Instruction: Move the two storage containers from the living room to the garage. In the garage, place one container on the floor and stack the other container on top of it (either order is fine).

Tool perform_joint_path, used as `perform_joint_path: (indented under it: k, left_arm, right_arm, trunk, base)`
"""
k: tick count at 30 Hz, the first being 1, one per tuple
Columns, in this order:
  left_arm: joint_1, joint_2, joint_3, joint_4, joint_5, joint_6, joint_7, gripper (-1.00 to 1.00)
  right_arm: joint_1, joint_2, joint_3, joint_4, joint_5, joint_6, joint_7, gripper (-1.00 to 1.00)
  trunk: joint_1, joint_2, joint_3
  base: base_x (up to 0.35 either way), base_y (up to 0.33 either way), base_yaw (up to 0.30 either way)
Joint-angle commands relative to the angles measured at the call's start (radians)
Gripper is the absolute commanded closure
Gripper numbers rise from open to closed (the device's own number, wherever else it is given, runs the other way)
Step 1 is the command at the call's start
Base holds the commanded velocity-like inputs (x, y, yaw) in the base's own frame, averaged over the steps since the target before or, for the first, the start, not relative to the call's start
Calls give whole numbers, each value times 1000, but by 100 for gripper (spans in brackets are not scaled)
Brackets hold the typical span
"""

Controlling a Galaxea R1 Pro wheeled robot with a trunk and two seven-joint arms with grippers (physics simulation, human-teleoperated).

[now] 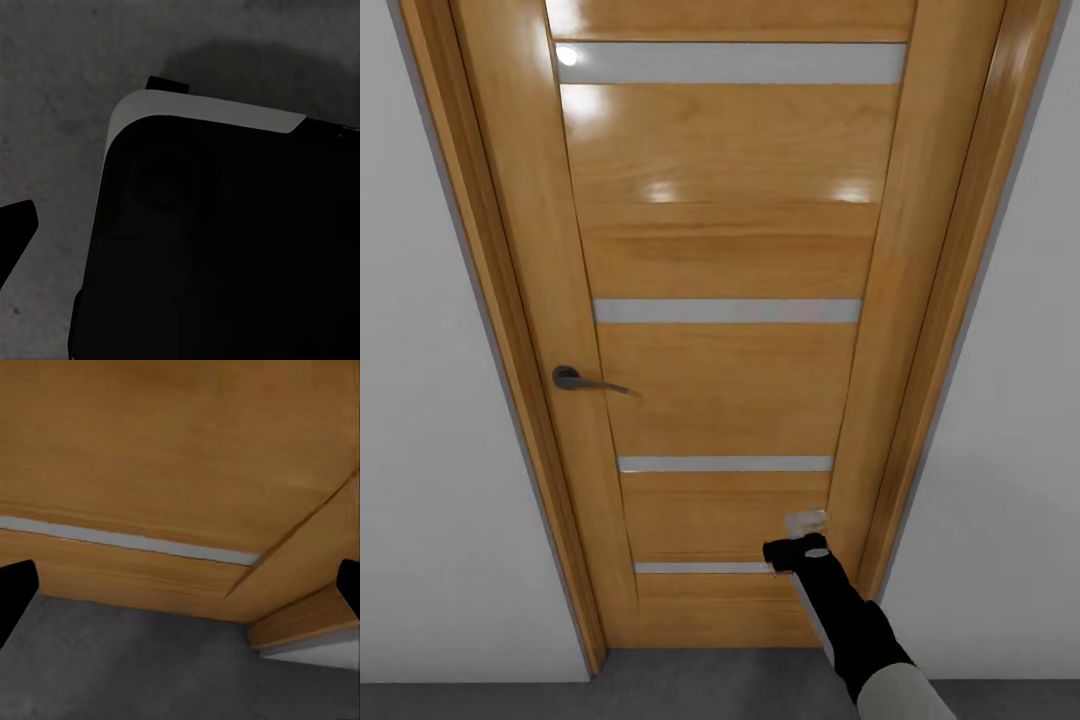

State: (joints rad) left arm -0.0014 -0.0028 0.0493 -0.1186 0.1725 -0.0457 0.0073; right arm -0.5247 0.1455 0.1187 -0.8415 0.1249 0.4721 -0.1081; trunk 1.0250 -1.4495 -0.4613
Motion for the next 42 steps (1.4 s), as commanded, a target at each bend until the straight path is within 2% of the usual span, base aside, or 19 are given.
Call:
perform_joint_path:
  k: [1, 3, 5, 21, 24, 26, 27, 33, 42]
  left_arm:
    - [0, 0, 4, -1, 2, -2, 0, -100]
    - [0, 0, 4, -1, 1, -2, 0, -100]
    - [0, 0, 4, -1, 2, -2, 0, -100]
    - [0, 0, 6, -1, 2, -2, 0, -100]
    - [0, -1, 7, -1, 2, -2, 0, -100]
    - [0, -2, 5, -1, 1, -2, 0, -100]
    - [0, -1, 5, -1, 1, -2, 0, -100]
    - [0, -1, 4, -1, 1, -2, 0, -100]
    - [0, 0, 6, -1, 2, -2, 0, -100]
  right_arm:
    - [-1, 5, 18, -48, 29, 19, -2, -100]
    - [-3, 12, 40, -146, 52, 41, 0, -100]
    - [-3, 15, 48, -186, 59, 47, 3, -100]
    - [-3, 16, 56, -209, 61, 32, 5, -100]
    - [-3, 19, 104, -210, 63, -13, 6, -100]
    - [-3, 29, 167, -203, 63, -99, 0, -100]
    - [-3, 29, 186, -200, 65, -126, -2, -100]
    - [-3, 29, 216, -202, 74, -167, -5, -100]
    - [-3, 29, 218, -212, 76, -171, -8, -100]
  trunk:
    - [0, 0, -1]
    - [0, 0, -1]
    - [0, 0, -1]
    - [0, 0, -1]
    - [0, 0, -1]
    - [0, 0, -1]
    - [0, 0, -1]
    - [0, 0, -1]
    - [0, 0, -1]
  base:
    - [0, 0, 0]
    - [0, 0, 0]
    - [0, 0, 0]
    - [0, 0, 0]
    - [0, 0, 0]
    - [0, 0, 0]
    - [5, 0, 0]
    - [50, 0, 0]
    - [236, 0, 0]
